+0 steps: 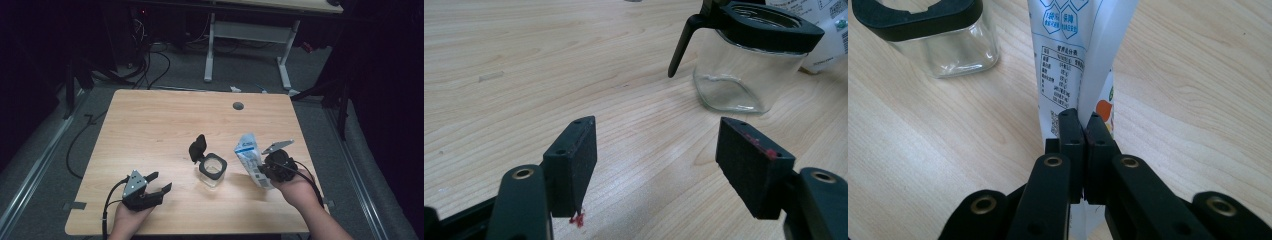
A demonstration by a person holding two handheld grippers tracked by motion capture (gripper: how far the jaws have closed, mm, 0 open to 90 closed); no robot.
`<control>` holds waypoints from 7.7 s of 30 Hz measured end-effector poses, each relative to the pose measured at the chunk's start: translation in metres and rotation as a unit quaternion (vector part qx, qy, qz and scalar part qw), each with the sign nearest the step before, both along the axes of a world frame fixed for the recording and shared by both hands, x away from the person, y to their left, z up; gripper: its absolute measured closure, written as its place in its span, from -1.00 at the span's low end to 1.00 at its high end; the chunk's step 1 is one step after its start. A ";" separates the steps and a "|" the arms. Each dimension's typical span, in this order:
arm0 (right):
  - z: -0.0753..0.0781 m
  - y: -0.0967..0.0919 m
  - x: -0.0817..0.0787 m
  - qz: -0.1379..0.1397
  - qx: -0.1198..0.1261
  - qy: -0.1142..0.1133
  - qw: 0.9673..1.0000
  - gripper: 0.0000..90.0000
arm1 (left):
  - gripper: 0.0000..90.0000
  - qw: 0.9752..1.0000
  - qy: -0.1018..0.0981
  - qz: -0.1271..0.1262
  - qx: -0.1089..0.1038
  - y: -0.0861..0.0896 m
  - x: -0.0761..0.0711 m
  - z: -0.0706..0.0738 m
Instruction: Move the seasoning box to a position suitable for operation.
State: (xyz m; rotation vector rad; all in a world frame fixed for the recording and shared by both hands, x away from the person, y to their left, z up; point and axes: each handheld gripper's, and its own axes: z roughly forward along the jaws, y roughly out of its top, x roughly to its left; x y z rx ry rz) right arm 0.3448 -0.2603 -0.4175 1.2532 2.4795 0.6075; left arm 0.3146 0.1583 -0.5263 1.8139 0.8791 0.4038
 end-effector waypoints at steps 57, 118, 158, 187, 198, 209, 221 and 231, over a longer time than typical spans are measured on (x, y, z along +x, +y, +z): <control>0.037 0.020 -0.019 0.064 -0.063 0.080 0.993 1.00 | -0.45 0.987 -0.023 -0.157 0.003 -0.128 -0.033 0.004; 0.066 0.068 -0.016 0.103 -0.057 0.081 0.990 1.00 | -0.14 0.982 -0.015 -0.188 -0.014 -0.216 -0.024 0.008; 0.064 0.079 0.010 0.098 -0.076 0.082 0.989 1.00 | 0.08 0.984 -0.030 -0.175 0.021 -0.223 -0.019 0.024; 0.068 0.087 0.018 0.104 -0.078 0.076 0.989 1.00 | 0.11 0.984 -0.025 -0.174 -0.012 -0.221 -0.014 0.031; 0.069 0.089 0.019 0.104 -0.079 0.081 0.988 1.00 | 0.11 0.984 -0.024 -0.173 -0.017 -0.221 -0.014 0.032; 0.069 0.088 0.022 0.110 -0.075 0.090 0.987 1.00 | 0.11 0.984 -0.027 -0.174 -0.013 -0.222 -0.015 0.031; 0.070 0.089 0.026 0.116 -0.084 0.114 0.983 1.00 | 0.11 0.984 -0.033 -0.174 -0.009 -0.223 -0.015 0.029; 0.071 0.091 0.030 0.124 -0.085 0.128 0.980 1.00 | 0.11 0.984 -0.034 -0.174 -0.008 -0.222 -0.016 0.029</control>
